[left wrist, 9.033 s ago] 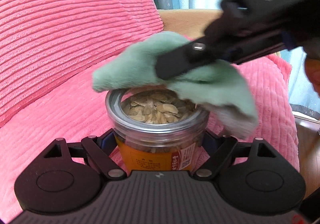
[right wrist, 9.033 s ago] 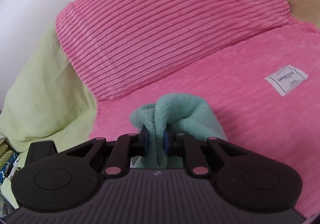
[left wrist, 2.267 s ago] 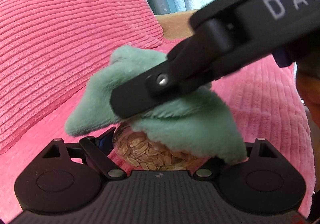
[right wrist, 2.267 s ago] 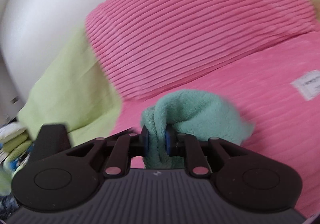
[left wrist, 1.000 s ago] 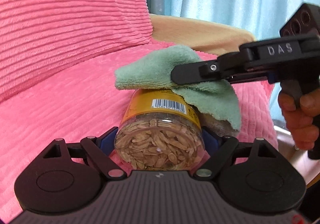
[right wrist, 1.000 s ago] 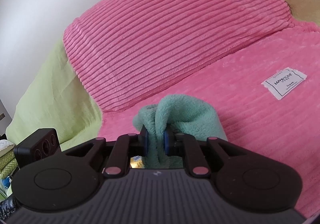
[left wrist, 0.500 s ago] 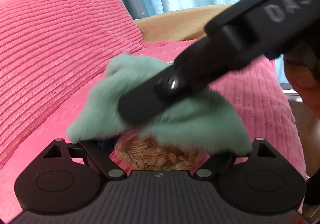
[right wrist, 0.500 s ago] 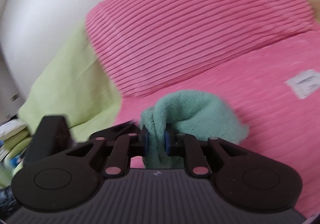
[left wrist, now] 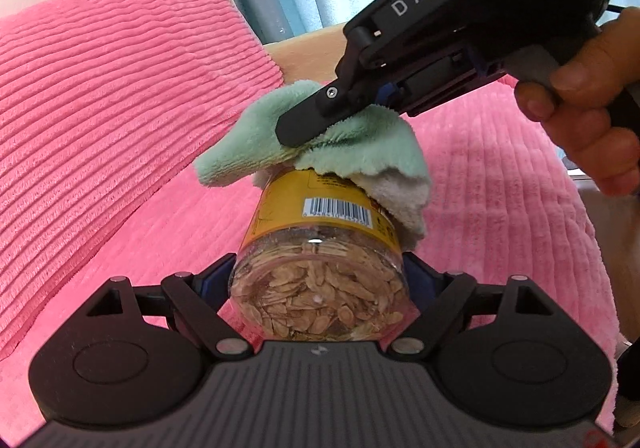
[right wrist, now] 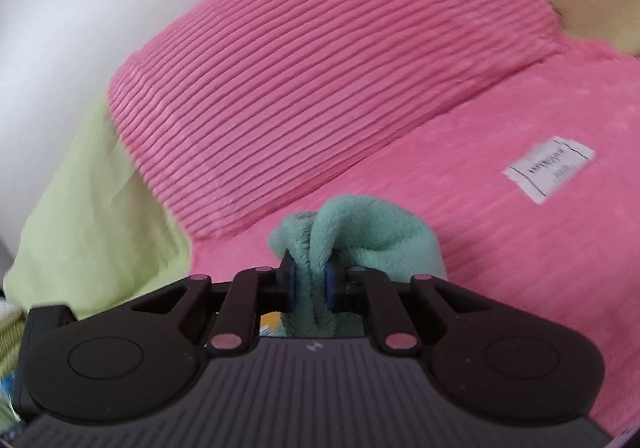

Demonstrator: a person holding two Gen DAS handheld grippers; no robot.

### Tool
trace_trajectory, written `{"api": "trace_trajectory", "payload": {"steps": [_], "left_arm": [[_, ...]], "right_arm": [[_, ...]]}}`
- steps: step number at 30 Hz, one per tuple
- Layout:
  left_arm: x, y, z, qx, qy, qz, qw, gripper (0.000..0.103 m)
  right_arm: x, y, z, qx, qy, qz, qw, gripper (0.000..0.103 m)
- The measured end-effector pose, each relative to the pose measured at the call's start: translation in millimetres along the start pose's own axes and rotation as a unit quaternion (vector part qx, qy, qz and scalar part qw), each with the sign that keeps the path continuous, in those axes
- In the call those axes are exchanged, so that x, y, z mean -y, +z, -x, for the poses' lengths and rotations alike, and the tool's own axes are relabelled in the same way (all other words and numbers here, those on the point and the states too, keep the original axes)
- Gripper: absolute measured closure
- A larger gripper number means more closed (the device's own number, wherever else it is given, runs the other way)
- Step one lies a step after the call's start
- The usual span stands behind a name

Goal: Clean container

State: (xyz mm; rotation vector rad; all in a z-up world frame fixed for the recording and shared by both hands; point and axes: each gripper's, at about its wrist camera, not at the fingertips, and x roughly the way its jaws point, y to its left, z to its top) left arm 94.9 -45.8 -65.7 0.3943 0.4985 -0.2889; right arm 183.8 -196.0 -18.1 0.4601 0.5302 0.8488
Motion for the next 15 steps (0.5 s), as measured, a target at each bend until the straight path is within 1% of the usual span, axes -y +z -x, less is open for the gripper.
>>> {"api": "trace_trajectory", "payload": {"steps": [1,3,6,9,13,15], "left_arm": [[0.5,-0.4,1.0,0.000,0.000,0.001,1.0000,0.018],[9.8,-11.2,22.4,0.001,-0.002,0.004,1.0000,0.018],[13.9,-12.6,26.3,0.001,-0.002,0.004,1.0000,0.018],[14.4,-11.2,24.6,0.000,-0.002,0.005,1.0000,0.018],[15.3,-7.9,22.4,-0.001,-0.003,0.010,0.9999,0.018],[15.8,-6.2,21.3,-0.001,-0.003,0.013,0.9999,0.018]], "right_arm": [[-1.0,-0.1,0.3,0.000,0.000,-0.001,1.000,0.091],[-7.9,-2.4,-2.3,-0.007,0.006,0.012,1.000,0.091],[-22.3,-10.1,-8.4,-0.027,0.037,0.033,0.998,0.091],[-40.0,-19.4,-12.4,-0.053,0.070,0.061,0.994,0.091],[-48.2,-20.7,-12.9,-0.056,0.066,0.084,0.993,0.092],[-43.3,-17.4,-9.8,-0.040,0.042,0.082,0.995,0.092]]}}
